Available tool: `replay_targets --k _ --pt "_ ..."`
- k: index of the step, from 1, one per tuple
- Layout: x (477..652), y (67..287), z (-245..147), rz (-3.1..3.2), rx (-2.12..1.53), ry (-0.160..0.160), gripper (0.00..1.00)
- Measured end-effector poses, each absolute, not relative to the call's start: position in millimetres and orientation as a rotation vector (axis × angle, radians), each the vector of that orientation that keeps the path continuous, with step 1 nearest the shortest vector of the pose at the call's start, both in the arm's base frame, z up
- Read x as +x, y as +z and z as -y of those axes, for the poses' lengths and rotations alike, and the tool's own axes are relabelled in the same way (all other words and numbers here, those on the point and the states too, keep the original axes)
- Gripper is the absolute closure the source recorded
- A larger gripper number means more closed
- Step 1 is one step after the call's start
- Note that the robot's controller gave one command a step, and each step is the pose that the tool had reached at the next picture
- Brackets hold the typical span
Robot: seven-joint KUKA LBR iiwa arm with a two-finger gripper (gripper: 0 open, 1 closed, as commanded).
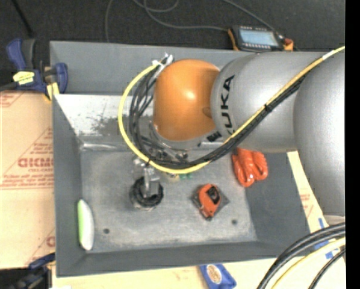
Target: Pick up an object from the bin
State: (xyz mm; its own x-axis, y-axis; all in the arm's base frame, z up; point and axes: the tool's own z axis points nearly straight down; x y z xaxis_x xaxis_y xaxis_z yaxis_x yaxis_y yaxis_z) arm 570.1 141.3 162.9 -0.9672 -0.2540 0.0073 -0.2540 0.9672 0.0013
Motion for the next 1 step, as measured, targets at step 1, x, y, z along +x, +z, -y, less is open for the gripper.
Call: replay_targets --k 1 --pt "558.6 214.5 -143.4 3.129 0.422 -0.006 1.0"
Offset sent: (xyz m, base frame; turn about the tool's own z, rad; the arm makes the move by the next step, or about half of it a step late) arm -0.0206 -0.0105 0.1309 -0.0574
